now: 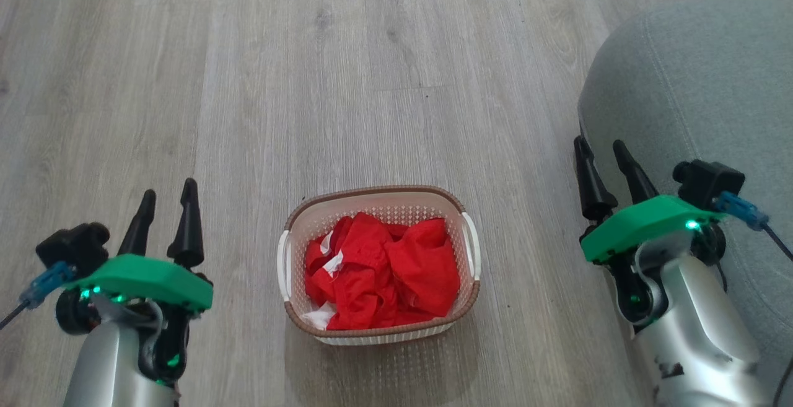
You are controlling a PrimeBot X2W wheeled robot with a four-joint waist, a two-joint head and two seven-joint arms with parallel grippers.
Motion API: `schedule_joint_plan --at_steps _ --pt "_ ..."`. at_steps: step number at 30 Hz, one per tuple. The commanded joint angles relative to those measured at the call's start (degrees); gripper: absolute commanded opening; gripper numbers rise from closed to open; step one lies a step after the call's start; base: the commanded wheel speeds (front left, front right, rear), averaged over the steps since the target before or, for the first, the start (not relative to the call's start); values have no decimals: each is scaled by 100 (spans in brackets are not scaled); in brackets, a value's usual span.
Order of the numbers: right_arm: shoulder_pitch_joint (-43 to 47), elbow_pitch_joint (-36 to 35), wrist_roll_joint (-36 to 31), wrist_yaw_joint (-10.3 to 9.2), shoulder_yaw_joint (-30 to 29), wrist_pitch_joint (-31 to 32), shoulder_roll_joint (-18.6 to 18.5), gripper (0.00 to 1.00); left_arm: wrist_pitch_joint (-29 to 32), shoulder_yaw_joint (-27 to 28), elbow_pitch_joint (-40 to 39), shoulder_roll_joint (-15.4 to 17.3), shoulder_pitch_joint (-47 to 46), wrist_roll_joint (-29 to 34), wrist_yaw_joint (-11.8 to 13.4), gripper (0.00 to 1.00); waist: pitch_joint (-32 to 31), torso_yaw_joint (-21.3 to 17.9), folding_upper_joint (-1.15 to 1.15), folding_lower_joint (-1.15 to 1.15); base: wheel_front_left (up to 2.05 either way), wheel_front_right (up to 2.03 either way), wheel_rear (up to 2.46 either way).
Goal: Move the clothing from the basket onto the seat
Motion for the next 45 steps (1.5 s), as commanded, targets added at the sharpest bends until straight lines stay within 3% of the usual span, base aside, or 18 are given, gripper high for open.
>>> schedule_joint_plan --at_steps 1,34,45 --pt "-366 -161 -189 0 113 -114 -37 100 -73 150 -168 158 -352 178 -38 100 -1 -2 0 -1 0 0 0" --pt "-1091 571 -2645 0 160 -672 -11 100 -625 386 254 186 -920 2416 -54 100 124 -70 0 -1 0 0 0" --pt "-1060 557 -2643 0 16 -672 21 100 -625 419 348 146 -909 2440 -54 100 103 -57 0 -1 0 0 0"
